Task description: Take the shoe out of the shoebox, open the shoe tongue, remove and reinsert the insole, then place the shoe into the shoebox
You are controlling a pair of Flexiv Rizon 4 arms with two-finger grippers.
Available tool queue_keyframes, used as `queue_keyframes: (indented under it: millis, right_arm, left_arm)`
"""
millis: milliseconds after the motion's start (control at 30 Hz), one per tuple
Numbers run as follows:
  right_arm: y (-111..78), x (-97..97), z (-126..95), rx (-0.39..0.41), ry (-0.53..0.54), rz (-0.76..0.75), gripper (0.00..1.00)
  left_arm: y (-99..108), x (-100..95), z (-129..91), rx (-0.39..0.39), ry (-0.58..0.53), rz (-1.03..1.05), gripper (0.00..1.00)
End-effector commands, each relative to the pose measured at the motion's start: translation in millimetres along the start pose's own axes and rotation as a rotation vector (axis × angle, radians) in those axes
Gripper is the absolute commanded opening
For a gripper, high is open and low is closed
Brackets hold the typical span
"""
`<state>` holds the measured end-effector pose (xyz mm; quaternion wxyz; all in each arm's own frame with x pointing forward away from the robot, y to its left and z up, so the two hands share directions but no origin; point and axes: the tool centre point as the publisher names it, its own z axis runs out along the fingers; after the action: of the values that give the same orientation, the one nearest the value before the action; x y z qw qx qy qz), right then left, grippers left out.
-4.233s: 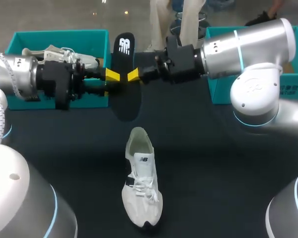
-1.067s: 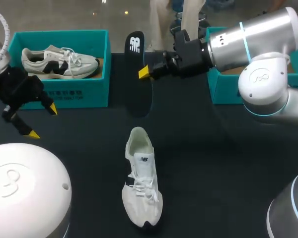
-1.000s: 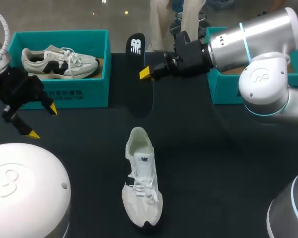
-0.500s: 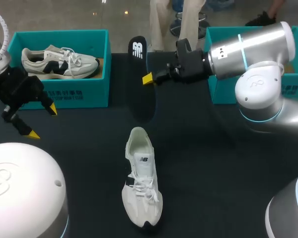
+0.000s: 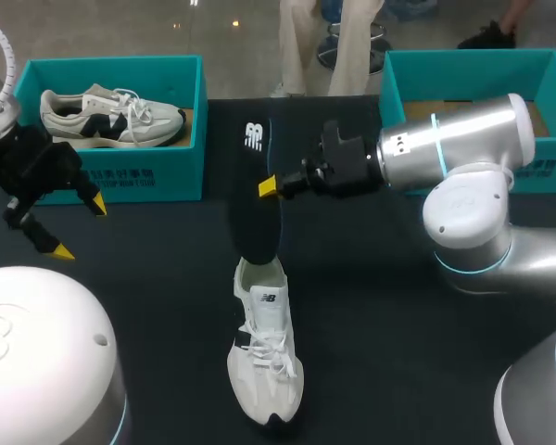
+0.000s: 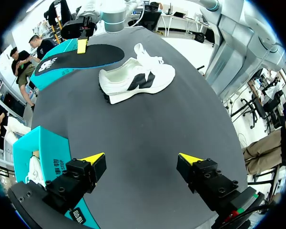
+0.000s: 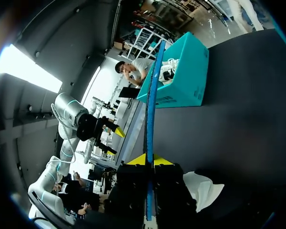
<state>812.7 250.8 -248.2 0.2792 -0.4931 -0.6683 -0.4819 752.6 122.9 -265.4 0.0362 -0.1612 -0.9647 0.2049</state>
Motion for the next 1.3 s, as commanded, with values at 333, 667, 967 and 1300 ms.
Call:
queue_keyframes:
  millis: [333,667,967,1300]
  right_arm:
    - [1.9,2.8,4,0.003,-0.015,0.003,0.0]
    - [1.9,2.8,4,0.003,-0.015,0.003,0.0]
    - [-13.5,8.0,10,-0.075,-0.015,-0.073,0.0]
    - [-28.7,5.0,29,-0.152,0.024,-0.115,0.0]
  left_arm:
    - [0,1.1,-1,-0.002,-0.001,0.0,1.0]
    - [0,1.1,-1,-0.002,-0.001,0.0,1.0]
    - [0,1.1,-1,-0.002,-0.001,0.0,1.0]
    - [0,1.1,-1,-0.002,-0.001,0.0,1.0]
